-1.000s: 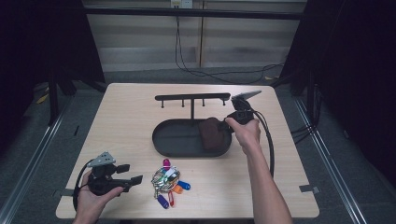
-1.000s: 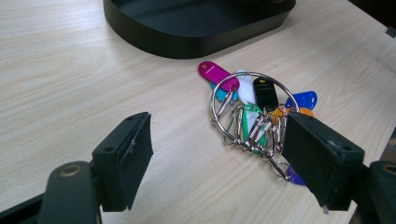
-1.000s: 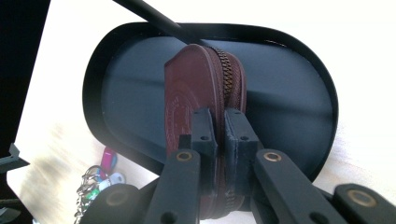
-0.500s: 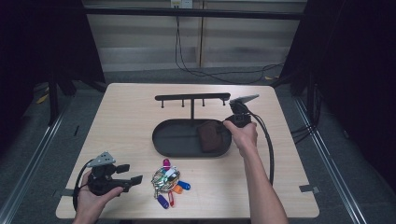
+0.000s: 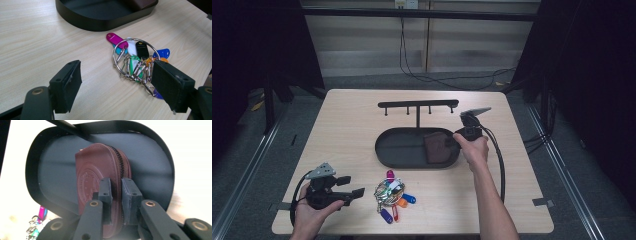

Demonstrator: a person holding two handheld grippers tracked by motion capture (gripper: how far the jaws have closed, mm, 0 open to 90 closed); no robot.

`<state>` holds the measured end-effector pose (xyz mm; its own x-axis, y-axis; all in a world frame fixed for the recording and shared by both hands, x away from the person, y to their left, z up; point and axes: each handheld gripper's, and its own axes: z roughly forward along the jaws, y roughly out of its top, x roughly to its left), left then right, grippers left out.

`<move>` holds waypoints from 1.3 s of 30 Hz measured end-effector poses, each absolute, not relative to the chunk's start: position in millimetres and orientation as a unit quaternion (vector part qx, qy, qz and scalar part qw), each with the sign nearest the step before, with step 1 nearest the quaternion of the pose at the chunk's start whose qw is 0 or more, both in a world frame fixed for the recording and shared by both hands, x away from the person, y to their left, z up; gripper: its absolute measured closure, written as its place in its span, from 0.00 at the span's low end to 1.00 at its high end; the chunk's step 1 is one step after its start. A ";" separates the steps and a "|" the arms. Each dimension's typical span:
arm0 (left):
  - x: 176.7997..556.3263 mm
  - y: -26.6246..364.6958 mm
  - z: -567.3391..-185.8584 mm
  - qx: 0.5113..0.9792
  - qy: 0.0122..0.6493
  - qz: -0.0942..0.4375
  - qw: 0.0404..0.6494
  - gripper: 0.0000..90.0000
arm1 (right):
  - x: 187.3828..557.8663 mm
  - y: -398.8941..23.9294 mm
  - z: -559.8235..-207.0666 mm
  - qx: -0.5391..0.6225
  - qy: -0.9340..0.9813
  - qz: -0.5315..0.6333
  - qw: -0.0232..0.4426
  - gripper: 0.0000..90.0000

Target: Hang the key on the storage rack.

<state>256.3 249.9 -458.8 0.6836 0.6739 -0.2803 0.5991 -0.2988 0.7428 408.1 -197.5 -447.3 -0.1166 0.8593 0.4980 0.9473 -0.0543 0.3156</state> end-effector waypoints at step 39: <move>256.9 248.9 -460.5 0.805 0.398 0.042 0.437 0.27 | 354.3 -208.5 -420.5 -0.594 -0.727 -0.337 -0.070 0.41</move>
